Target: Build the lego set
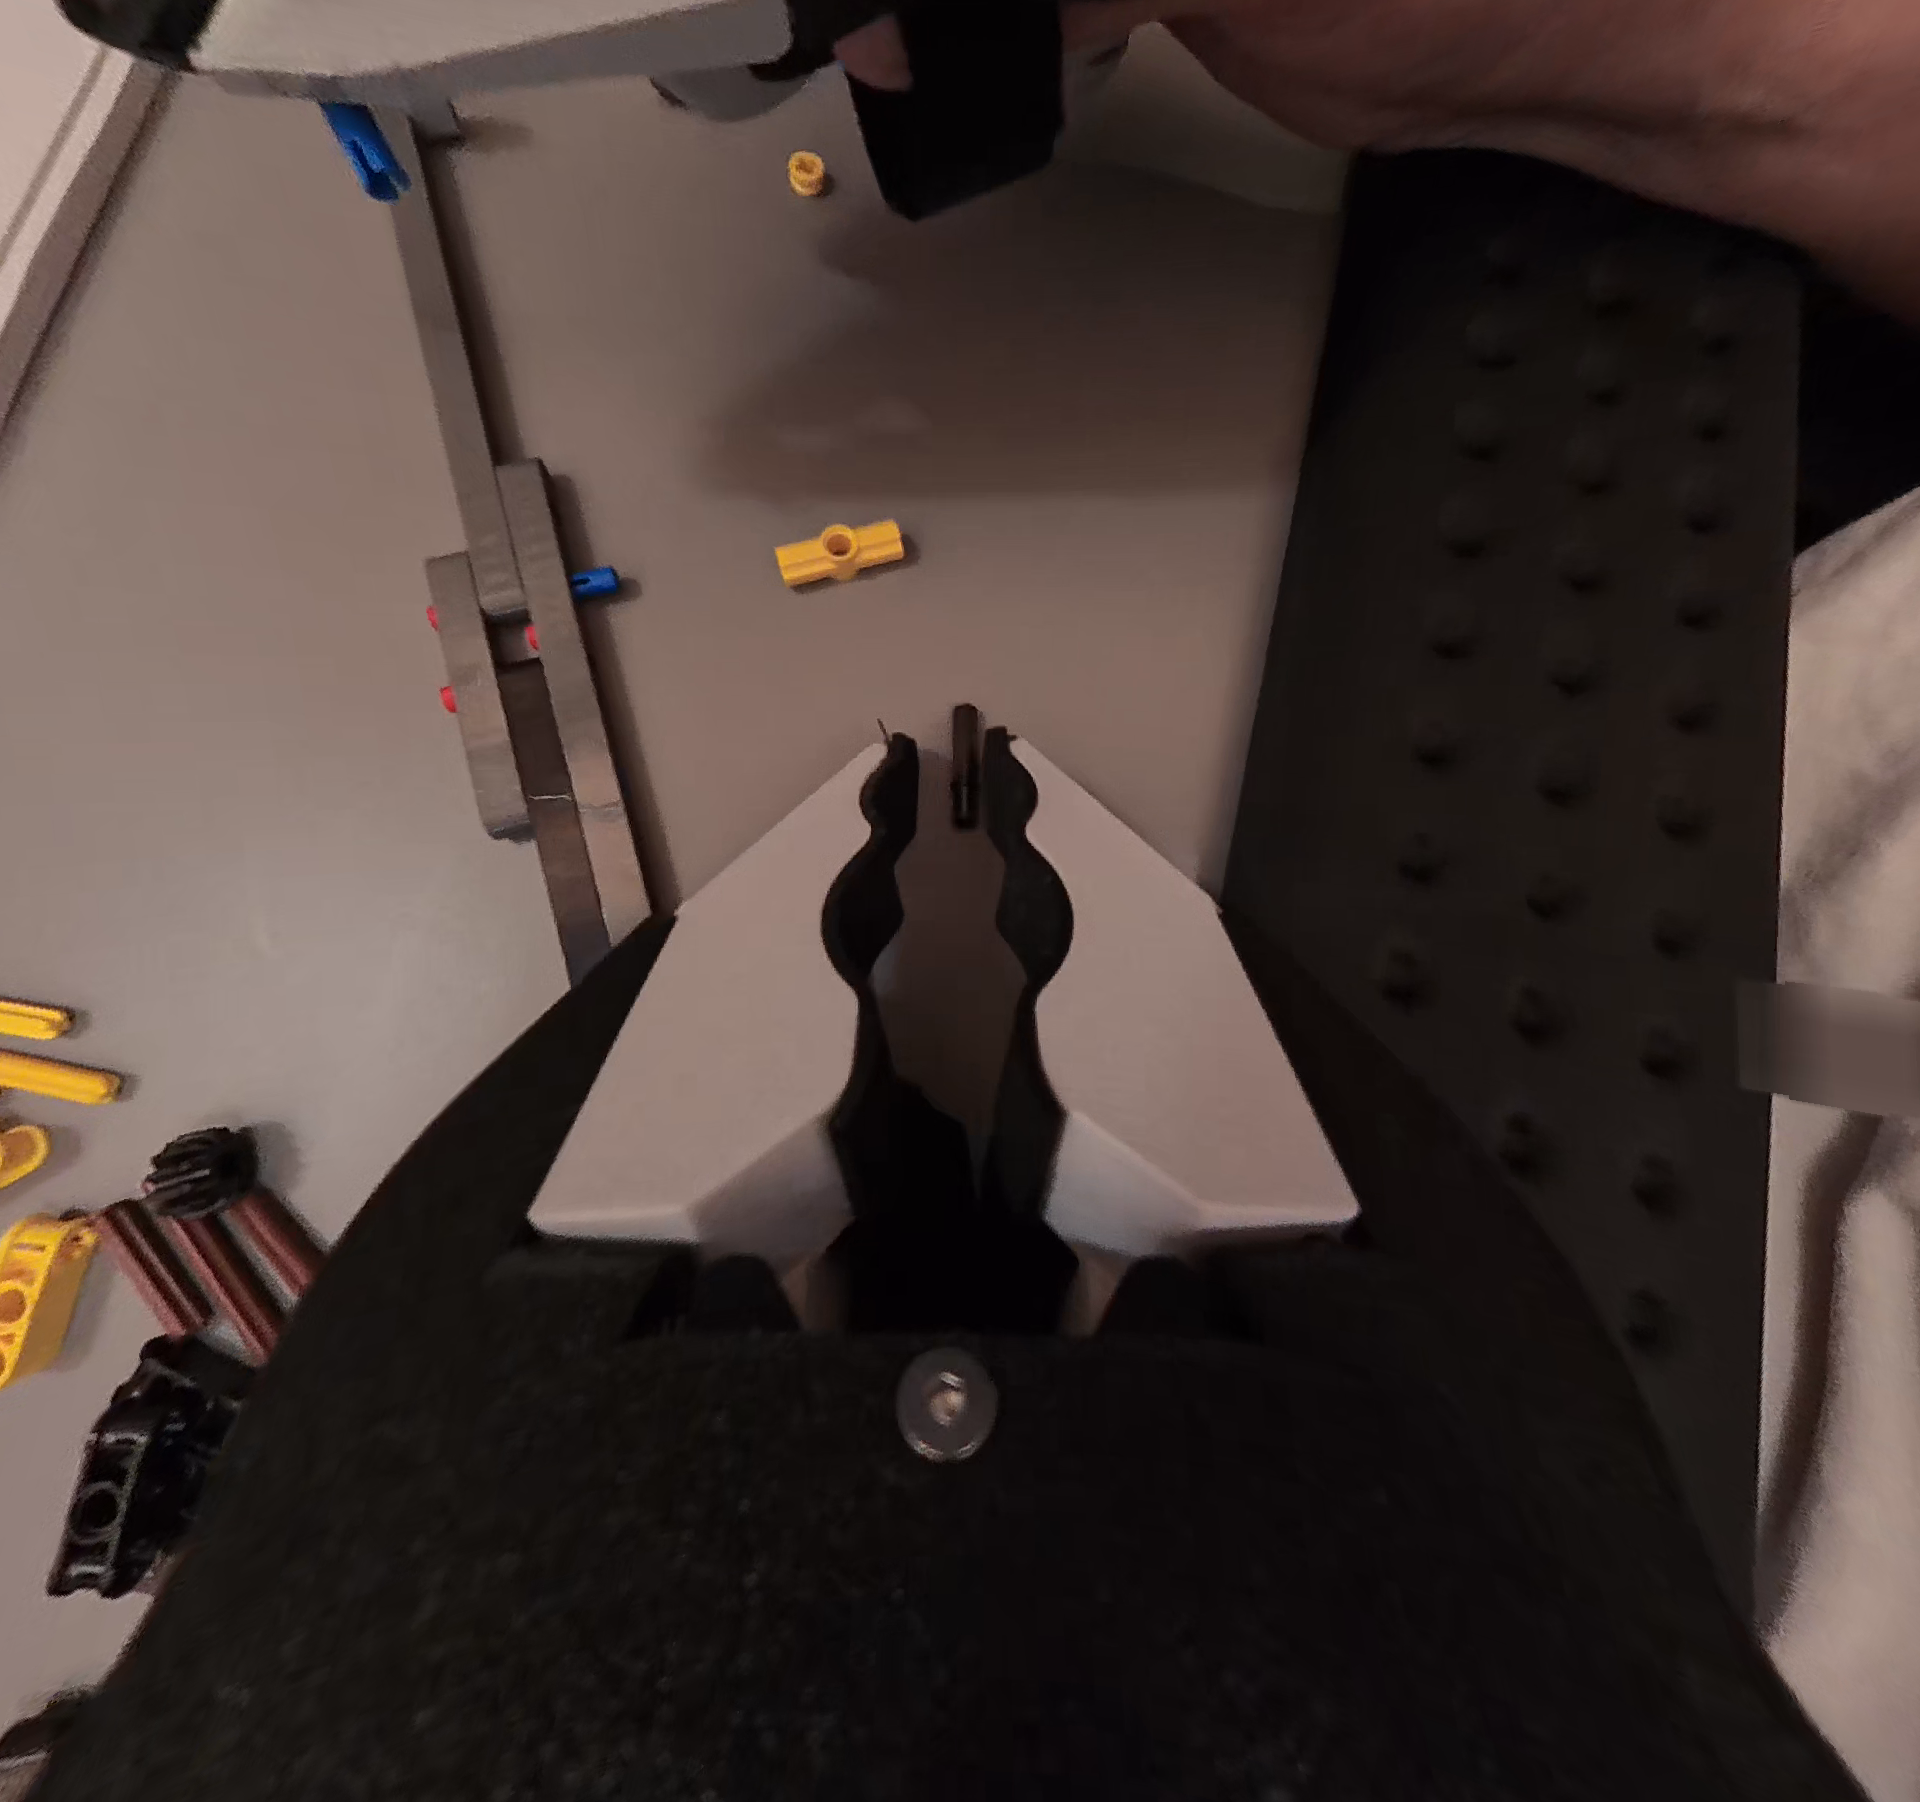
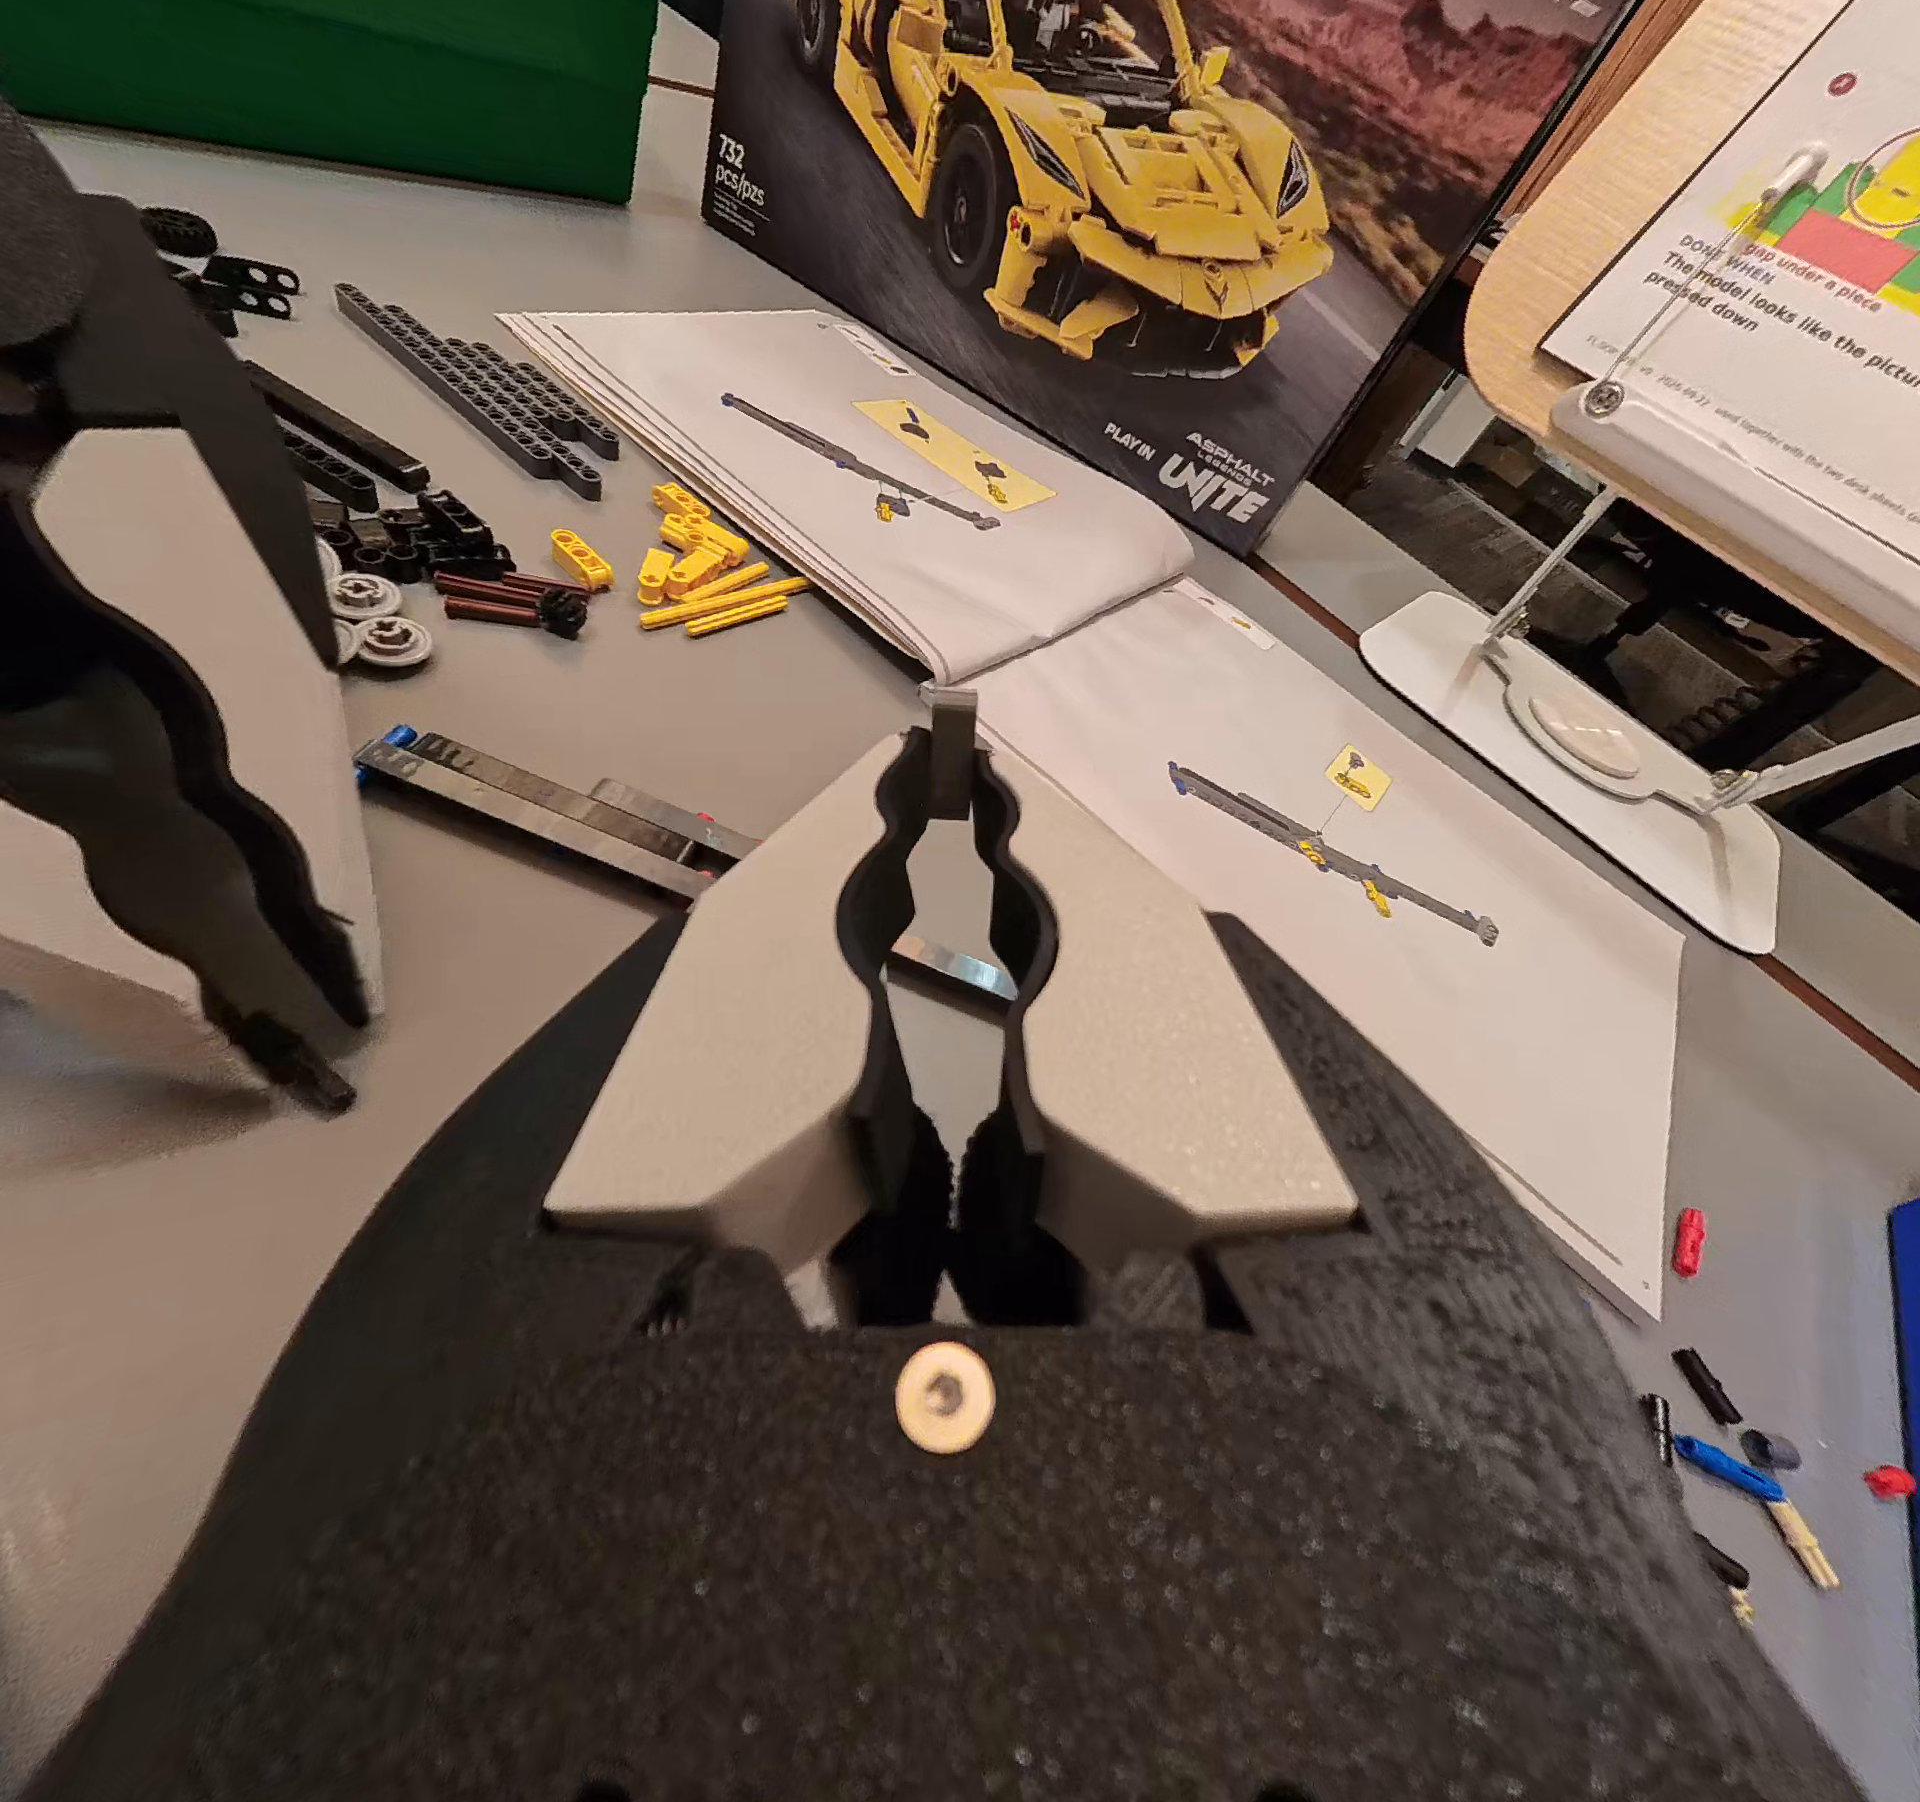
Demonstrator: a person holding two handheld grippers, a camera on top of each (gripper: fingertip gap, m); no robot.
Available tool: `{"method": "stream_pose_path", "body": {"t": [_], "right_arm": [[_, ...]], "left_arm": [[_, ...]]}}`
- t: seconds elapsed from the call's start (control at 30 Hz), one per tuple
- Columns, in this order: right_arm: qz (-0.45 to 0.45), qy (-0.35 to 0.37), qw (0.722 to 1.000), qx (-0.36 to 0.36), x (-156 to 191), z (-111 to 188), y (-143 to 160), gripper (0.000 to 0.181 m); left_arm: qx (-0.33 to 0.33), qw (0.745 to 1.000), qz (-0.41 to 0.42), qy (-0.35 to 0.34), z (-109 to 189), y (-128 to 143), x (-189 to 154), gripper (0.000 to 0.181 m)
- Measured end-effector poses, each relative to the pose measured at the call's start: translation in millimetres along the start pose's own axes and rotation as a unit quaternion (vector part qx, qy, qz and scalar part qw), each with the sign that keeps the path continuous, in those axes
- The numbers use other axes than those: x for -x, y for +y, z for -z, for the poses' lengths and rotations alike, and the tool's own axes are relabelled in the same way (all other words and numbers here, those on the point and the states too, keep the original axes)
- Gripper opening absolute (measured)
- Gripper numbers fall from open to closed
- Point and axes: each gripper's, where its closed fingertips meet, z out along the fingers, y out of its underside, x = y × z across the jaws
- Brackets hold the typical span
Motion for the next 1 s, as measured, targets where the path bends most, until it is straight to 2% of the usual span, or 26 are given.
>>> {"method": "stream_pose_path", "body": {"t": [0.2,0.47,0.57,0.67,0.73,0.83,1.0], "right_arm": [[-0.002,-0.003,1.0,-0.001,0.8,0.2,0.0,0.007],[-0.008,-0.009,1.0,0.001,2.2,0.9,1.5,0.007],[-0.025,-0.019,0.999,-0.007,4.2,1.6,-0.7,0.007],[-0.056,-0.059,0.997,-0.007,16.3,-1.8,-1.8,0.007],[-0.082,-0.087,0.993,-0.003,25.0,-3.6,-1.8,0.007],[-0.092,-0.098,0.991,0.007,28.3,-5.4,-0.1,0.007],[-0.033,-0.082,0.996,0.011,33.3,-8.1,-0.5,0.007]], "left_arm": [[0.016,0.999,-0.03,0.01,-4.2,0.6,-3.7,0.008],[0.011,0.999,-0.04,-0.015,-4.6,0.6,4.6,0.003],[-0.055,0.996,-0.011,-0.063,10.2,-21.0,30.3,0.002],[-0.162,0.982,0.089,-0.041,34.5,-59.0,52.2,0.003],[-0.201,0.971,0.128,-0.015,40.9,-71.8,60.1,0.003],[-0.189,0.974,0.118,-0.034,36.4,-69.5,65.3,0.002],[-0.18,0.975,0.115,-0.061,33.5,-64.7,67.2,0.003]]}}
